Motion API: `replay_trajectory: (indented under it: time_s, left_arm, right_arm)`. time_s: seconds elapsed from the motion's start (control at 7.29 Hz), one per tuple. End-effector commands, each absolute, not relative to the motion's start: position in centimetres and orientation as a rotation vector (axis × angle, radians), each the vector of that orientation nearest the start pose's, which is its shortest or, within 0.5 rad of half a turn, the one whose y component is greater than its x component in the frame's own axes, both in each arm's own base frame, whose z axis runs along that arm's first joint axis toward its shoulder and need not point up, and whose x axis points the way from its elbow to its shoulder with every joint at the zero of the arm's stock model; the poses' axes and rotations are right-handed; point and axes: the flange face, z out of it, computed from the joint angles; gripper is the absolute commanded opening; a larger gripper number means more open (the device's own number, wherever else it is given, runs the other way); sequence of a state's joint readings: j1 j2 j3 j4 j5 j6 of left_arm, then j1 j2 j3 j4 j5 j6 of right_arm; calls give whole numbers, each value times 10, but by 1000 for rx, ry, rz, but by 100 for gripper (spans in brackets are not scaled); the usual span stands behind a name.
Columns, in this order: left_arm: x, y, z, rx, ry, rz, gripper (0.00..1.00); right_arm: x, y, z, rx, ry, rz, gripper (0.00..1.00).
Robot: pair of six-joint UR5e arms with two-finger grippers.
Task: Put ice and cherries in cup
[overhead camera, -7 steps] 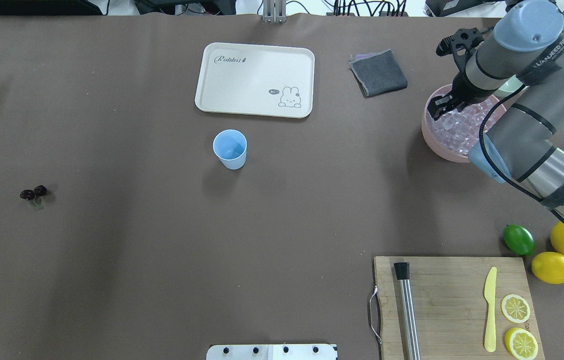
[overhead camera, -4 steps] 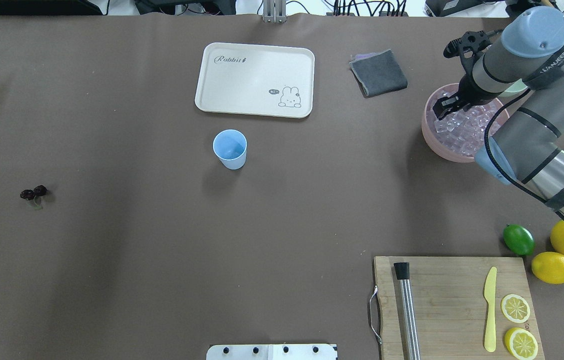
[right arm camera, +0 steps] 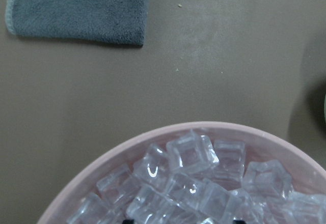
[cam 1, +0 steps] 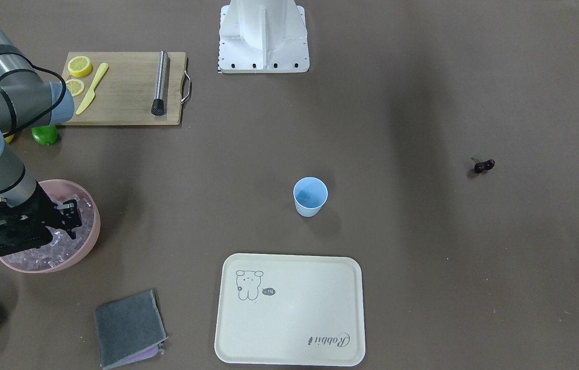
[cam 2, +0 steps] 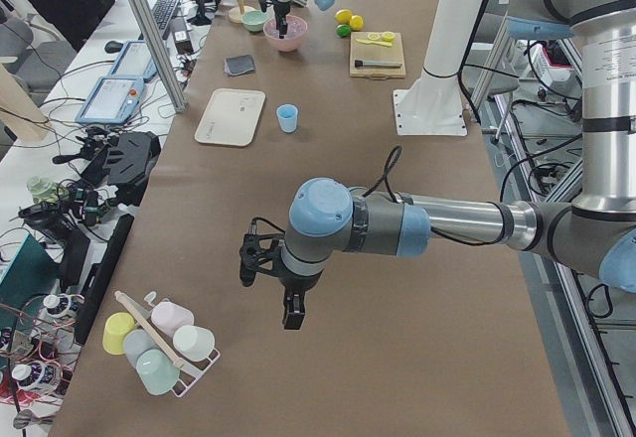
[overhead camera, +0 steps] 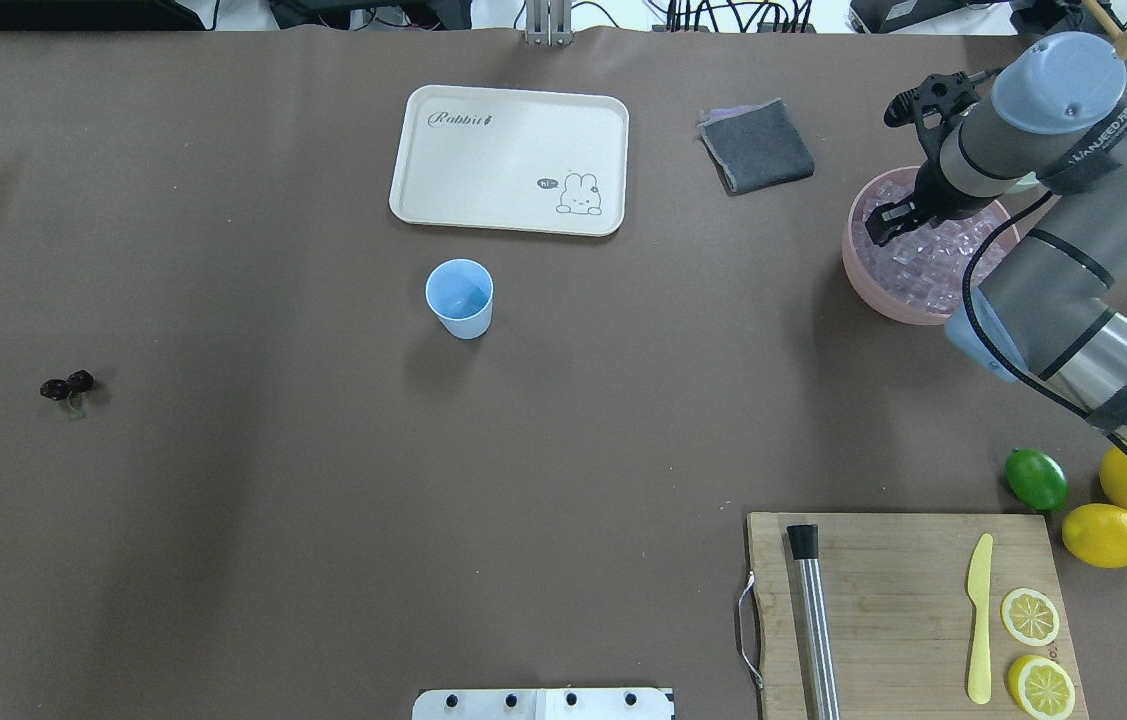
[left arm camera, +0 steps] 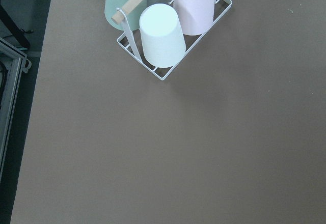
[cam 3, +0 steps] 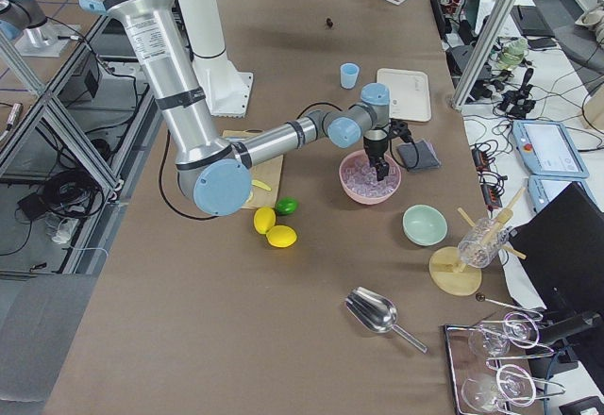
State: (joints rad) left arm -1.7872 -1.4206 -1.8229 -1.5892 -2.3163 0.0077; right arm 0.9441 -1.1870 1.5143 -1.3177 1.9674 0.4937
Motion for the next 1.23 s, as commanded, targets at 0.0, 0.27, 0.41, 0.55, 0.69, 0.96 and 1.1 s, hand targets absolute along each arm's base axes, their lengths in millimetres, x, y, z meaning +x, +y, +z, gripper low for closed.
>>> replay_trajectory:
  time_s: [0.0, 0.27, 0.41, 0.55, 0.69, 0.96, 1.1]
  left_arm:
    - [-158, -411, 603, 198, 728, -153, 98]
    - [-158, -411, 602, 201, 727, -152, 98]
    - [-158, -411, 602, 201, 726, -152, 98]
    - [-158, -411, 602, 200, 727, -153, 98]
    - [-158, -411, 603, 199, 726, -153, 98]
    - [-158, -412, 603, 200, 728, -153, 98]
    - [-158, -412, 603, 200, 728, -153, 98]
  right_arm:
    - [-314, -590, 461, 292, -598, -244, 70]
    - [-327, -582, 463, 304, -570, -255, 64]
    - [-330, -582, 464, 300, -568, -257, 23]
    - [-331, -582, 457, 298, -581, -263, 21]
    - [-329, -581, 450, 293, -604, -267, 20]
    - [-302, -589, 414, 254, -629, -237, 20]
    - [-294, -587, 371, 233, -617, -226, 20]
